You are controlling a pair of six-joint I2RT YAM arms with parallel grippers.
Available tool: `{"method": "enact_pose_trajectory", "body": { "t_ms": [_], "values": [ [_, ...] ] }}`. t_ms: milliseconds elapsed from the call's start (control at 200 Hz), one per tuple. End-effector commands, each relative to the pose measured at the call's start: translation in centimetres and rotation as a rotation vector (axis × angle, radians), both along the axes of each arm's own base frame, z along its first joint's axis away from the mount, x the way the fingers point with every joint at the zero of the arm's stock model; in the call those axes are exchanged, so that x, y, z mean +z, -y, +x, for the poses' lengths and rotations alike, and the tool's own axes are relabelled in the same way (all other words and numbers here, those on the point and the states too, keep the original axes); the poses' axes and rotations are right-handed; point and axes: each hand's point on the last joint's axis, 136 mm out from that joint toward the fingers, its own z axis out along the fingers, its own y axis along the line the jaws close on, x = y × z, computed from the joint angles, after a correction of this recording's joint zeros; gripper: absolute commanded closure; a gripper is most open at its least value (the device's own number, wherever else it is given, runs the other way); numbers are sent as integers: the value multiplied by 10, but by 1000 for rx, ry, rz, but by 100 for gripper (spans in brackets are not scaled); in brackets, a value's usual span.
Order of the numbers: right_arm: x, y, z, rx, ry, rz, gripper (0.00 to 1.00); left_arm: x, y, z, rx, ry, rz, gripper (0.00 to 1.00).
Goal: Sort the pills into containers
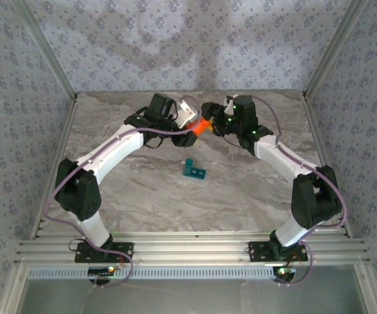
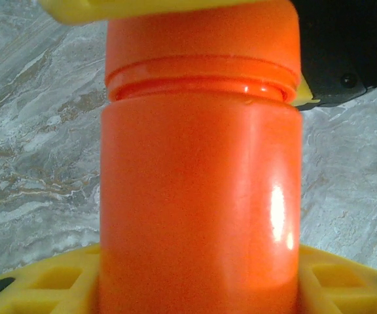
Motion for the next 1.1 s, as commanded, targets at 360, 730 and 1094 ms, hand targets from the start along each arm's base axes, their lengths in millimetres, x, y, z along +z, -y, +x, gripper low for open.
{"method": "enact_pose_trajectory", "body": {
  "t_ms": [360, 730, 1094],
  "values": [
    [18, 6, 7, 52, 107, 5, 62, 23, 3, 3, -17, 16, -71, 100],
    [29, 30, 19, 124, 278, -9, 65, 44, 4, -12, -74, -53, -194, 100],
    [53, 12, -1, 280, 408, -125, 65, 59, 3, -7, -72, -122, -318, 100]
  ]
}}
